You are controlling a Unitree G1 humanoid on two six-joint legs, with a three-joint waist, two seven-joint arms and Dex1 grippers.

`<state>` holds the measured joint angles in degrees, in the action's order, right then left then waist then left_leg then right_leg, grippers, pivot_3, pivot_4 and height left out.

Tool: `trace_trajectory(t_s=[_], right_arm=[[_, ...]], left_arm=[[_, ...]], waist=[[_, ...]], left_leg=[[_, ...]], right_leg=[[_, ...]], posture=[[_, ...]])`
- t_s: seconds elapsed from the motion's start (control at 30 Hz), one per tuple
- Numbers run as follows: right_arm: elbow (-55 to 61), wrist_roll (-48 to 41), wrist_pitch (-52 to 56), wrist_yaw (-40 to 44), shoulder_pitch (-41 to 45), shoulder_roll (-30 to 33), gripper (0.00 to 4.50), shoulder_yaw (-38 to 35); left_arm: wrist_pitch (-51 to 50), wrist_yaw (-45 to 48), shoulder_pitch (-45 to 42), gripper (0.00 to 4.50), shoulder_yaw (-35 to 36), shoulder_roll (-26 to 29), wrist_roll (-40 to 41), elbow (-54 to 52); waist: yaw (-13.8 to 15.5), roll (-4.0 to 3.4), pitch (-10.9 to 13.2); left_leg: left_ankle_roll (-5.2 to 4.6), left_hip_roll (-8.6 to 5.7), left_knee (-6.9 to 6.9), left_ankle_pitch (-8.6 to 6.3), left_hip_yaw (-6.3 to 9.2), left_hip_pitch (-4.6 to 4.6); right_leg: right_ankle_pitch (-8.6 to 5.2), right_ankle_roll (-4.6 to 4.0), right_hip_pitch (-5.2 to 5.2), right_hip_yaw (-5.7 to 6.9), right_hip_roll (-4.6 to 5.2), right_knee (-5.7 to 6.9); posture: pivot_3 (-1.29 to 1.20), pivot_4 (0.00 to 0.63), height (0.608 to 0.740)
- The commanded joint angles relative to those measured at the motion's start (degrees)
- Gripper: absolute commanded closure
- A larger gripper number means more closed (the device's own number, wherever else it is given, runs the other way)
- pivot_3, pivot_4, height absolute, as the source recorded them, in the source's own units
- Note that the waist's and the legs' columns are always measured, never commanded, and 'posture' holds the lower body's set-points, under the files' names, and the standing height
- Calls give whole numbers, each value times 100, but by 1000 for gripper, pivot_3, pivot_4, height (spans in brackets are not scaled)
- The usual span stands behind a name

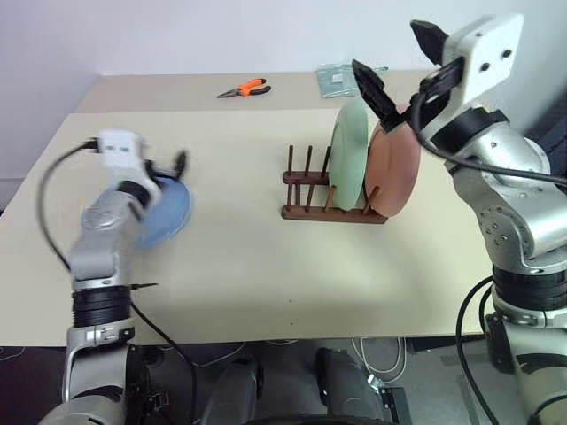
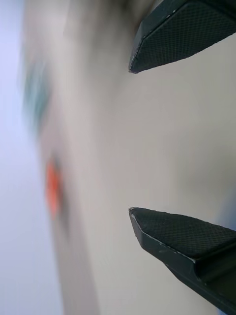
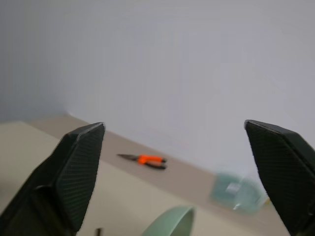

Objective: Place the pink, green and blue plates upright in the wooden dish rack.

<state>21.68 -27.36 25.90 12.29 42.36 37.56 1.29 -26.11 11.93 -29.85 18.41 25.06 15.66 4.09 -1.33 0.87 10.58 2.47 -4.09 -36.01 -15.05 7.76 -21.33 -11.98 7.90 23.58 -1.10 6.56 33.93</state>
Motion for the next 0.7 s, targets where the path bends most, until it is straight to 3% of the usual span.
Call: trace_trajectory(t_s=[0.03, 0.17, 0.3, 0.47, 0.57, 0.7], right_arm=[[269, 450, -325, 621, 112, -196, 20, 616], [231, 765, -478, 1030, -86, -613, 20, 1129], [168, 1059, -639, 1291, -222, -918, 20, 1389], [39, 1233, -736, 1510, -285, -1264, 20, 1438], [-5, 1247, -691, 1664, -340, -1364, 0, 1418], [-12, 1260, -545, 1856, -445, -1369, 0, 1379]], left_arm=[[-382, -1163, 17, 0, 889, 180, -191, 48], [-1188, -1632, 357, 0, 1718, 235, 136, -266], [-2137, -1541, 766, 0, 2086, 49, 735, -910], [-3274, -1795, 1090, 0, 2753, -756, 1725, -1410], [-3313, -2099, 849, 876, 3154, -1095, 2085, -1250], [-3219, -2161, 575, 2884, 3091, -1116, 2219, -974]], waist=[[9, 8, -2], [32, 26, -7], [107, 45, -7], [123, 55, -12], [87, 56, -14], [77, 59, -14]], left_leg=[[1, 0, 0, 0, 1, -1], [3, -4, -6, 1, 5, -5], [7, -10, -12, 2, 13, -10], [13, -10, -14, 5, 20, -4], [20, -8, -10, 9, 23, -2], [22, -10, -10, 10, 23, -3]], right_leg=[[6, -10, 0, 0, 0, 1], [9, -13, 1, 0, 3, 4], [9, -13, -2, 3, 10, 8], [9, -14, -8, 8, 10, 10], [9, -16, -4, 10, 6, 17], [9, -16, -5, 10, 5, 16]], posture=[[0, 150, 740], [0, 150, 740], [0, 150, 740], [0, 150, 740], [0, 150, 740], [0, 150, 740]])
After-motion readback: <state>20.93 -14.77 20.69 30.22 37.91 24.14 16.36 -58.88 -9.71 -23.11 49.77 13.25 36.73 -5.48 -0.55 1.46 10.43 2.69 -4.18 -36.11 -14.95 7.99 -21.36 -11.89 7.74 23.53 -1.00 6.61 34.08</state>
